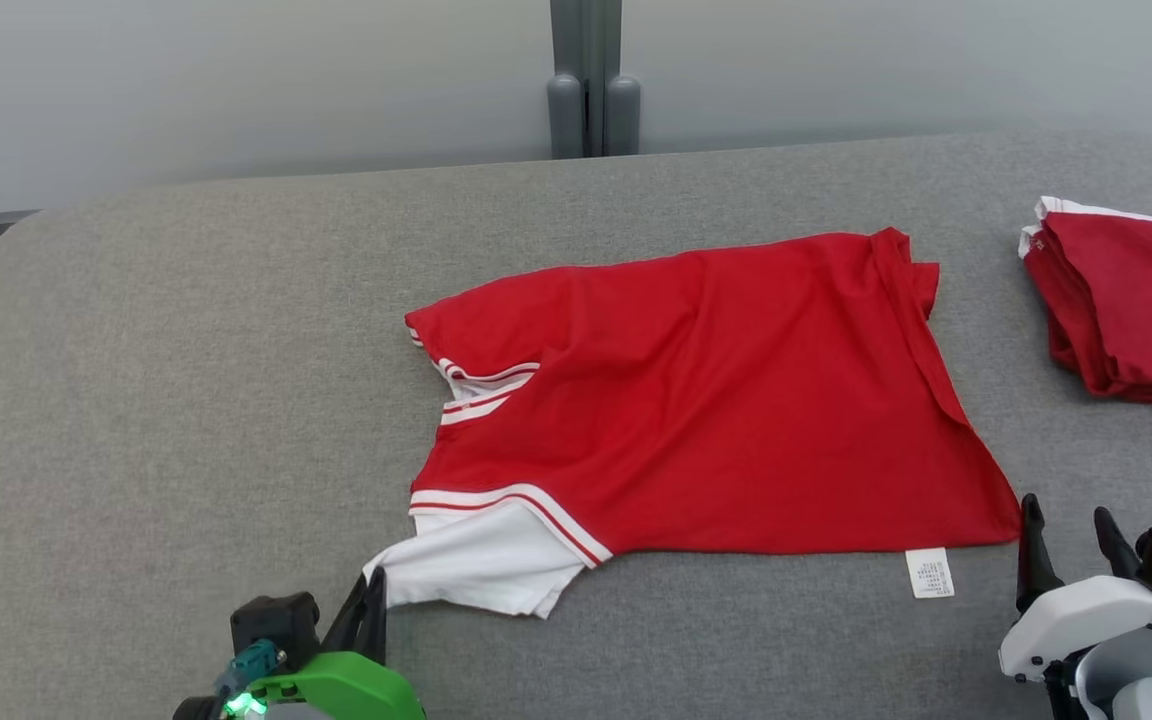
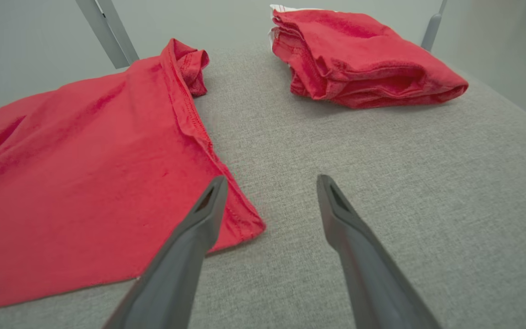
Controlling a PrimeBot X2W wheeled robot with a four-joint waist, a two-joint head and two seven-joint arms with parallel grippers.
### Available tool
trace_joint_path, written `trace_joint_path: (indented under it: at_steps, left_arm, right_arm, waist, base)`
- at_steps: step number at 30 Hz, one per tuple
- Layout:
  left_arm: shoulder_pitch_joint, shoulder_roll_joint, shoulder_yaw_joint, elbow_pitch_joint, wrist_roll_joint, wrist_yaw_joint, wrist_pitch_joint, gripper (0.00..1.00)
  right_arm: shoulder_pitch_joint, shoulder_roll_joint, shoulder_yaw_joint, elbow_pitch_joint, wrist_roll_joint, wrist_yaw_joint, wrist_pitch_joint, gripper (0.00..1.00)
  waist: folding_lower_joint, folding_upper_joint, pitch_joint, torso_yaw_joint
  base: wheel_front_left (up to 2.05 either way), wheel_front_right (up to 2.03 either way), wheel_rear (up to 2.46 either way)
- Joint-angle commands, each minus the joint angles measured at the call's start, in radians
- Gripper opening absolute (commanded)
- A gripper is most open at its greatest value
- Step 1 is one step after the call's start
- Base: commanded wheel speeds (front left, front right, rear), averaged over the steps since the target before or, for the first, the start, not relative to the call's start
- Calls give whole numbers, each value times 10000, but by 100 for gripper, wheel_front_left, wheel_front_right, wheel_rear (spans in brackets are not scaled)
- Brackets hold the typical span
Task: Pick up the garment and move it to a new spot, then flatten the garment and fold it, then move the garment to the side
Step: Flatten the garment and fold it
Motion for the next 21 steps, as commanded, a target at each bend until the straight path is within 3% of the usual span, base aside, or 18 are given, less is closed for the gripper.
trace_joint_path:
  at_steps: [1, 12, 14, 15, 16, 17, 21]
  left_arm:
    - [148, 164, 53, -264, 51, 68, 59, 0]
    - [393, 154, -85, -1361, -16, 252, 268, 0]
    - [383, 144, -83, -1441, -42, 261, 207, 0]
    - [355, 142, -68, -1492, -60, 262, 151, 0]
    - [329, 146, -54, -1539, -71, 260, 137, 0]
    - [291, 138, -30, -1610, -97, 247, 63, 0]
    - [43, 110, 55, -1942, -197, 166, -130, 0]
  right_arm:
    - [-185, -18, 18, 281, -19, 0, 0, 100]
    - [-1079, -23, 323, 2405, 37, 0, 596, 100]
    - [-1185, 2, 489, 2656, 187, 2, 699, 42]
    - [-1240, 6, 621, 2726, 284, 2, 716, 42]
    - [-1293, 8, 695, 2754, 374, 2, 709, 13]
    - [-1337, 0, 798, 2746, 475, 0, 708, 0]
    - [-1396, -13, 1137, 2266, 1189, 0, 482, 0]
  waist:
    - [0, 0, 93, 157]
    - [0, 0, 249, 407]
    - [0, 0, 259, 407]
    - [0, 0, 262, 400]
    - [0, 0, 263, 391]
    - [0, 0, 258, 378]
    - [0, 0, 186, 296]
  base:
    - [0, 0, 0]
    - [0, 0, 0]
    - [0, 0, 0]
    - [0, 0, 0]
    - [0, 0, 0]
    - [0, 0, 0]
    - [0, 0, 0]
